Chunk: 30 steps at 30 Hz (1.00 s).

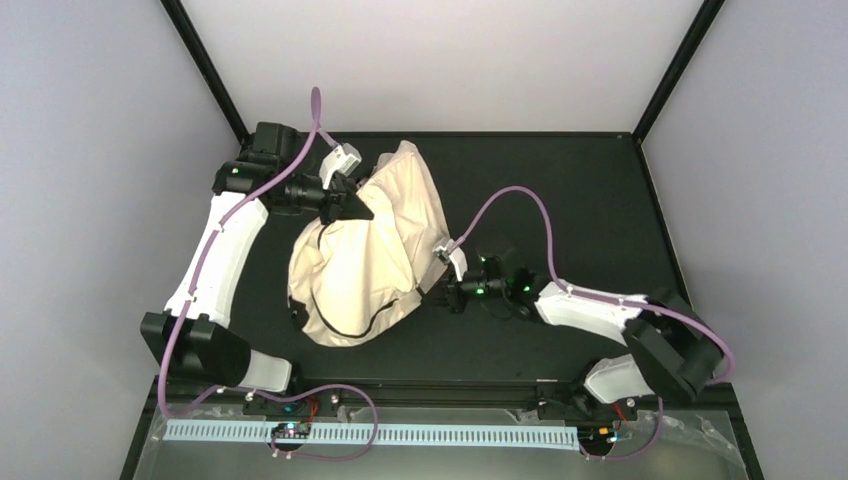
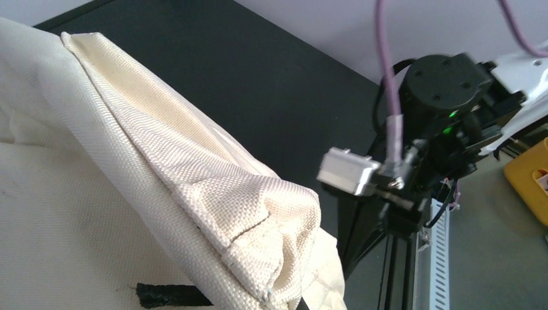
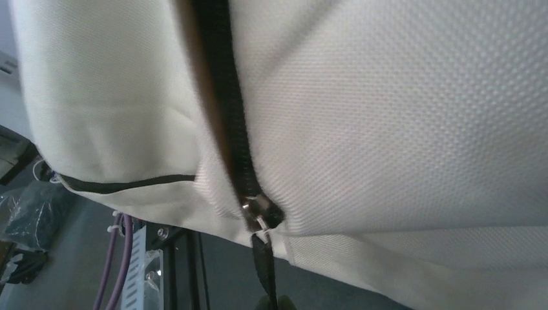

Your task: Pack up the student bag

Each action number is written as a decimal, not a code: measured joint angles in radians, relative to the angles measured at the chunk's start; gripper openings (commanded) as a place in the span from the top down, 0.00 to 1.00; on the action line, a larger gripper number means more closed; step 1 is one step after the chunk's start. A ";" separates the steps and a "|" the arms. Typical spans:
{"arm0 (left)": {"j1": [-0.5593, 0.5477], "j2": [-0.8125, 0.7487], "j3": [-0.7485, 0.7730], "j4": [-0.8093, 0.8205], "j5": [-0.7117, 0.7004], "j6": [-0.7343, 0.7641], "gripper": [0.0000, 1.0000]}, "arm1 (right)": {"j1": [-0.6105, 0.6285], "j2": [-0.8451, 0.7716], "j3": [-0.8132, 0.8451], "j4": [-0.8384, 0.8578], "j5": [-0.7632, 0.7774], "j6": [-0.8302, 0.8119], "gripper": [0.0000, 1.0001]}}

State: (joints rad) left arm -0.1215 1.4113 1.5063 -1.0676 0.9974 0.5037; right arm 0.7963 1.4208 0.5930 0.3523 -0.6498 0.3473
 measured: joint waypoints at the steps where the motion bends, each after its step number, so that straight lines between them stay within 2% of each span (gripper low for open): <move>1: 0.002 -0.003 -0.005 0.006 0.004 0.000 0.98 | -0.001 -0.030 0.015 -0.059 0.012 -0.015 0.99; 5: 0.018 -0.034 -0.039 0.078 0.004 -0.018 0.98 | -0.014 -0.211 0.077 -0.277 0.074 -0.087 0.99; 9: 0.048 -0.063 -0.153 0.190 -0.005 -0.024 0.99 | -0.031 -0.332 0.153 -0.407 0.126 -0.130 0.99; 14: 0.053 0.114 -0.207 0.203 -0.079 0.006 0.98 | -0.011 -0.330 0.094 -0.424 0.134 -0.093 0.99; 15: 0.053 0.164 -0.204 0.200 -0.094 0.010 0.92 | -0.009 -0.323 0.080 -0.418 0.135 -0.079 0.93; 16: 0.052 0.217 -0.199 0.200 -0.107 0.011 0.74 | -0.007 -0.311 0.068 -0.406 0.138 -0.066 0.75; 17: 0.052 0.260 -0.192 0.202 -0.126 0.018 0.46 | -0.006 -0.299 0.066 -0.406 0.138 -0.053 0.50; 18: 0.055 0.299 -0.177 0.210 -0.163 0.026 0.12 | -0.005 -0.295 0.067 -0.417 0.135 -0.037 0.30; 19: 0.063 0.329 -0.158 0.216 -0.195 0.034 0.03 | -0.005 -0.291 0.071 -0.436 0.136 -0.032 0.04; 20: 0.070 0.350 -0.140 0.216 -0.219 0.037 0.01 | -0.008 -0.286 0.083 -0.466 0.139 -0.028 0.01; 23: 0.088 0.385 -0.078 0.206 -0.299 0.039 0.01 | -0.060 -0.279 0.131 -0.543 0.157 -0.018 0.00; 25: 0.096 0.385 -0.035 0.194 -0.345 0.026 0.01 | -0.160 -0.301 0.154 -0.568 0.177 -0.008 0.00; 30: 0.164 0.385 0.163 0.190 -0.459 -0.064 0.01 | -0.515 -0.375 0.198 -0.525 0.326 0.023 0.00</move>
State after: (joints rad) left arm 0.0429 1.7962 1.6695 -0.8780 0.5381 0.4400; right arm 0.2813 1.0462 0.7910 -0.1730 -0.3241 0.3706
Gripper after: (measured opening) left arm 0.986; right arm 0.998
